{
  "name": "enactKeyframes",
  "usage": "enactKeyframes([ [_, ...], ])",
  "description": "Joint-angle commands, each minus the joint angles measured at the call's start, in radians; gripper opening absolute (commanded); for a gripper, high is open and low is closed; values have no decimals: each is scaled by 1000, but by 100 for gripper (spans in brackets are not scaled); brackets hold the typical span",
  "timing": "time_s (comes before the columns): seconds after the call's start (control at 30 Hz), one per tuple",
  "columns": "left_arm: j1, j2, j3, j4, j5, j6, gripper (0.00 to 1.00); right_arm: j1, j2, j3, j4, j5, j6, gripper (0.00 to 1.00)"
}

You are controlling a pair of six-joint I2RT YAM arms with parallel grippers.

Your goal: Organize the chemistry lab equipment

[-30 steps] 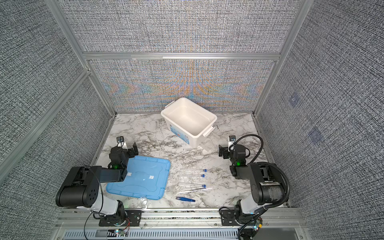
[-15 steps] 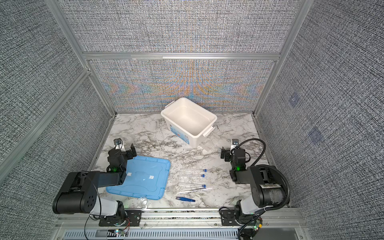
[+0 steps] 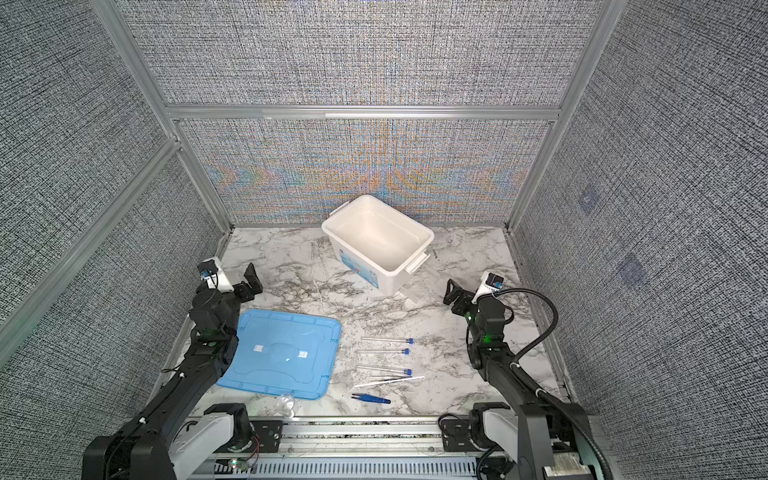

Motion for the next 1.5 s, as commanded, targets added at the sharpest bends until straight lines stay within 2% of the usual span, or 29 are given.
enactKeyframes([
  [0.0, 0, -30, 26, -159, -34, -222, 99, -18, 88, 100, -145, -301, 117, 99],
  [0.03, 0, -35, 41, -210, -49, -258, 99, -23, 116, 121, -155, -345, 117, 99],
  [0.1, -1, -18, 48, -215, -26, -224, 99, -23, 161, 159, -209, -377, 113, 99],
  [0.17, 0, -5, 59, -236, -12, -225, 99, -12, 180, 194, -320, -312, 96, 99],
  [0.27, -1, -28, 44, -242, 16, -256, 99, -10, 205, 191, -346, -259, 112, 99],
  [0.33, 0, -54, 11, -192, 17, -237, 99, -9, 185, 203, -439, -147, 88, 99],
  [0.4, -1, -83, -1, -193, 18, -220, 99, -24, 158, 214, -535, -2, 123, 99],
  [0.47, -1, -92, 11, -237, 37, -234, 99, -75, 141, 213, -552, -38, 178, 99],
  [0.57, -10, -78, 25, -288, 84, -245, 99, -143, 165, 185, -432, -252, 256, 99],
  [0.6, -21, -73, 25, -295, 85, -235, 99, -144, 174, 191, -430, -282, 264, 99],
  [0.7, -90, -69, 43, -351, 33, -211, 99, -114, 195, 201, -372, -324, 275, 87],
  [0.77, -161, -71, 54, -370, -13, -169, 99, -97, 225, 200, -288, -380, 299, 72],
  [0.83, -218, -63, 57, -363, -43, -129, 99, -77, 262, 197, -210, -428, 323, 65],
  [0.93, -259, -40, 65, -362, -43, -109, 99, -52, 335, 191, -121, -459, 373, 64],
  [1.07, -278, -28, 64, -357, -39, -113, 99, -41, 463, 169, 91, -532, 480, 55],
  [1.27, -283, -13, 72, -340, -8, -107, 99, -24, 636, 181, 313, -582, 586, 45],
  [1.47, -283, -9, 91, -358, -11, -101, 99, 7, 704, 189, 396, -562, 618, 38],
])
